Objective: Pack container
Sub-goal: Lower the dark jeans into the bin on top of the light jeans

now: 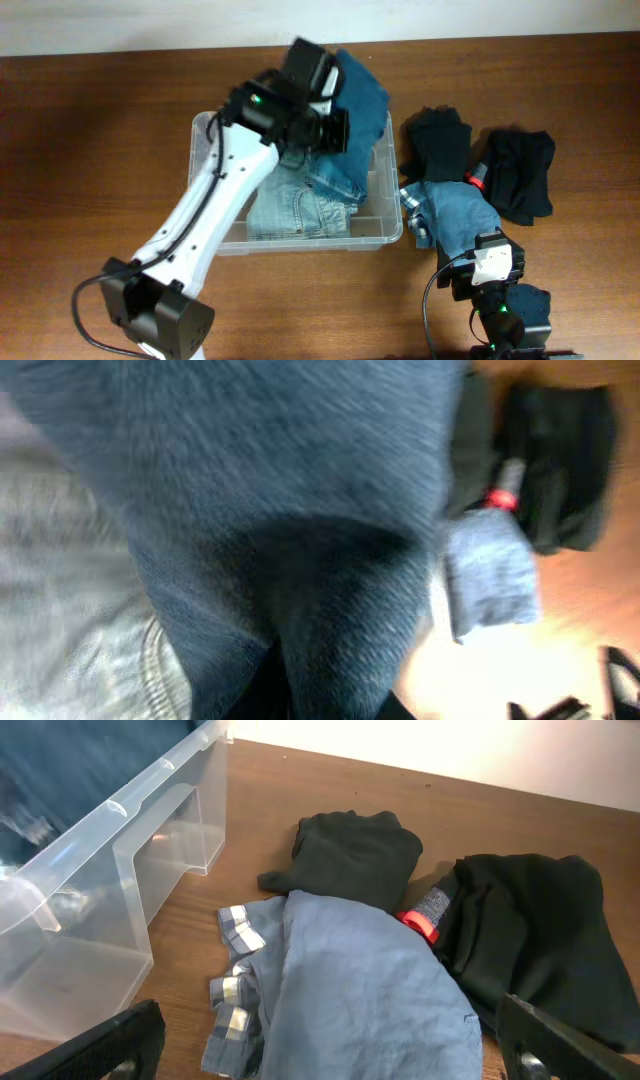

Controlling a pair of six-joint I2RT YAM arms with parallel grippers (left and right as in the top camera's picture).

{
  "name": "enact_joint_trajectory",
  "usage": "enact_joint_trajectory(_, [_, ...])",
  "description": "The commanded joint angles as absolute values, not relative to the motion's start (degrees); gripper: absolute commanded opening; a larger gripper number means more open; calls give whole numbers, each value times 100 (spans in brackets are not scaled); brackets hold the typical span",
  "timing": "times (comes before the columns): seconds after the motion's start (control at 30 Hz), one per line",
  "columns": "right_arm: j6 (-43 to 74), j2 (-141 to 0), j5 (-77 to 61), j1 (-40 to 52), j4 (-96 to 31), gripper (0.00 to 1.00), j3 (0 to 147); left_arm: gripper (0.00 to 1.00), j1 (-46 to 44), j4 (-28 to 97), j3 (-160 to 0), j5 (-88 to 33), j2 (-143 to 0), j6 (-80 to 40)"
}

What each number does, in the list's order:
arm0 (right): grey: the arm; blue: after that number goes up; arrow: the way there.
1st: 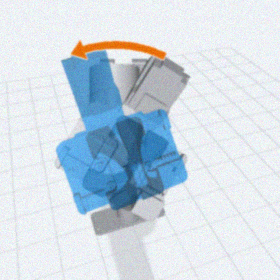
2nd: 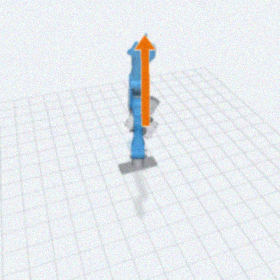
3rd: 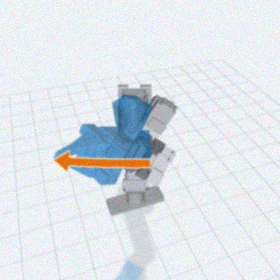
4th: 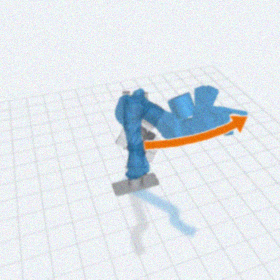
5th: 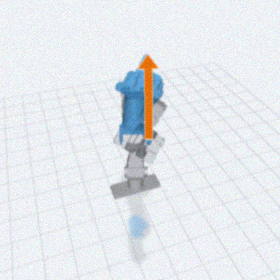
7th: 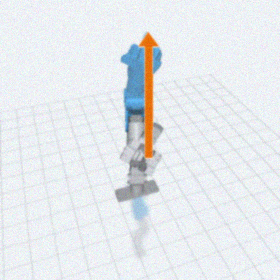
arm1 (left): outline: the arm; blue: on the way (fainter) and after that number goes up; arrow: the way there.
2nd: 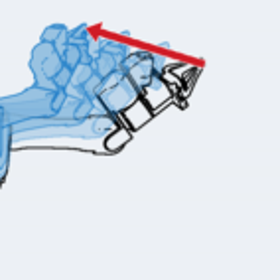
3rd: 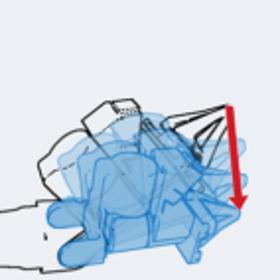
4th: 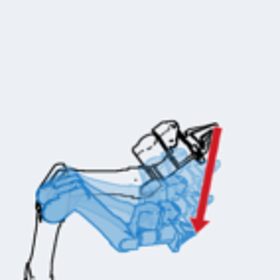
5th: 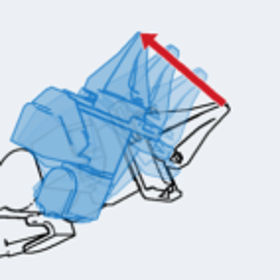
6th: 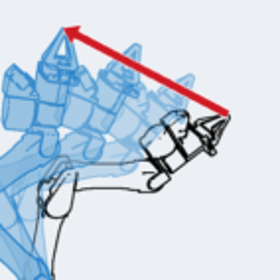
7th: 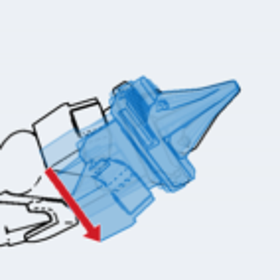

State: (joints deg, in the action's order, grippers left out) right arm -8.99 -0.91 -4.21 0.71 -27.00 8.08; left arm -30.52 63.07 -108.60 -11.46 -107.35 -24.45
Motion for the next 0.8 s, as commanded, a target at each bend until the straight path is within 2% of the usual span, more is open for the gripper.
enact_joint_trajectory(0.0, [-854, -51, -451, 32, -2720, 98, 770, 0, -2895, 6403, -10442, -941, -10597, -2893])
enact_joint_trajectory(0.23, [-854, -51, -451, 32, -2720, 99, 770, 1, -2871, 6807, -10422, -784, -10475, -2930])
enact_joint_trajectory(0.43, [-854, -51, -451, 32, -2720, 98, 770, 1, -2871, 7376, -10506, -403, -9531, -2930])
enact_joint_trajectory(0.63, [-854, -51, -451, 32, -2720, 98, 770, 0, -3159, 6055, -10506, -427, -8766, -2429])
enact_joint_trajectory(0.77, [-854, -51, -451, 32, -2720, 98, 770, 1, -3345, 5640, -10506, -784, -8788, -2346])
